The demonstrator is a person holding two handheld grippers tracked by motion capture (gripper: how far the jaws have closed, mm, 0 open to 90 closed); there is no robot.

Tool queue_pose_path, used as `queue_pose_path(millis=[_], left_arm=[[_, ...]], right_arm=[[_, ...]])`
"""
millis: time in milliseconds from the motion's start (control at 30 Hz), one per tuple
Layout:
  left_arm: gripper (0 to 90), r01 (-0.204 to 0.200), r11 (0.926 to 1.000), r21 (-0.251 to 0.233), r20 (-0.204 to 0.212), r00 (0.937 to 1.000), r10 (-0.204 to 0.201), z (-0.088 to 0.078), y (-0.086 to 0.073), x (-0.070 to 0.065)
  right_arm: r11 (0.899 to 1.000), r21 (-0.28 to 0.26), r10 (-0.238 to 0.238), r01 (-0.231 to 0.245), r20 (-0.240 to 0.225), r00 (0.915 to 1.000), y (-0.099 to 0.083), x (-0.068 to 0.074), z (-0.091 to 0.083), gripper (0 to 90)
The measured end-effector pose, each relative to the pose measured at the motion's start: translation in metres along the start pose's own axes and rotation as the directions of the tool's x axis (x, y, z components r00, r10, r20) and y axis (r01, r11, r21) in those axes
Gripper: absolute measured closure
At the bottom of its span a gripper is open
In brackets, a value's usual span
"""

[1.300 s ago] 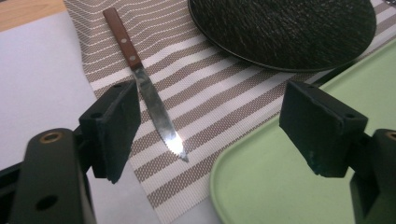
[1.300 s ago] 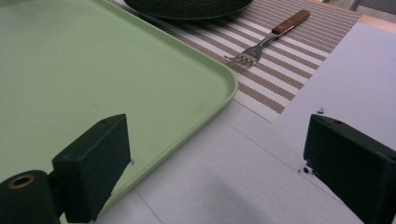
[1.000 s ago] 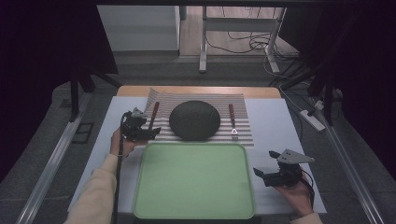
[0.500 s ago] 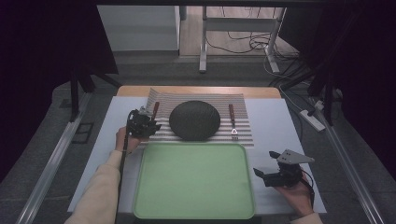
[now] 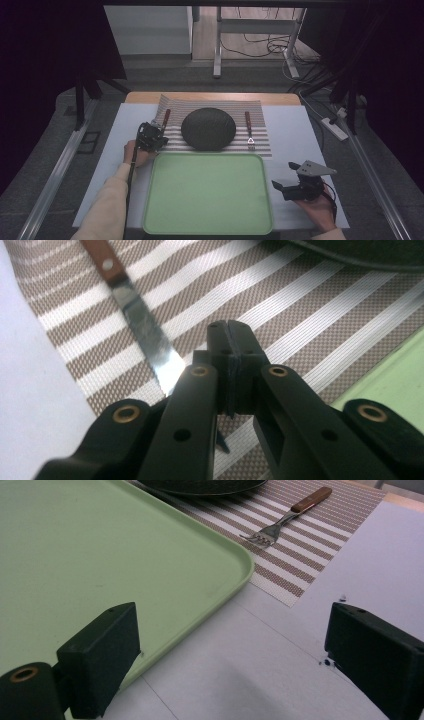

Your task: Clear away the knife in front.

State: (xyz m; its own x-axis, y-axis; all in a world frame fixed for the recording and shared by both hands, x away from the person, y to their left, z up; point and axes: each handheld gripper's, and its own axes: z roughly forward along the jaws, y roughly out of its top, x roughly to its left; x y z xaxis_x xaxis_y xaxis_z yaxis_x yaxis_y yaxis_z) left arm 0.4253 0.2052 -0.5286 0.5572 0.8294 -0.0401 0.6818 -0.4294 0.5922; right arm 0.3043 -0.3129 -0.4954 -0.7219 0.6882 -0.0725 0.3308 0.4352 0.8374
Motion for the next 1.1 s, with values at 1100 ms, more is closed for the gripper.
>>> queue_pose_path(millis=[1100], left_arm=[[88.7,0.077,0.997,0.013,-0.045,0.9961,-0.076,-0.016,-0.025,0.035]], right_arm=[[1.0,-0.01,0.003,-0.003,0.001,1.0,0.0,0.0,-0.002,7.8]])
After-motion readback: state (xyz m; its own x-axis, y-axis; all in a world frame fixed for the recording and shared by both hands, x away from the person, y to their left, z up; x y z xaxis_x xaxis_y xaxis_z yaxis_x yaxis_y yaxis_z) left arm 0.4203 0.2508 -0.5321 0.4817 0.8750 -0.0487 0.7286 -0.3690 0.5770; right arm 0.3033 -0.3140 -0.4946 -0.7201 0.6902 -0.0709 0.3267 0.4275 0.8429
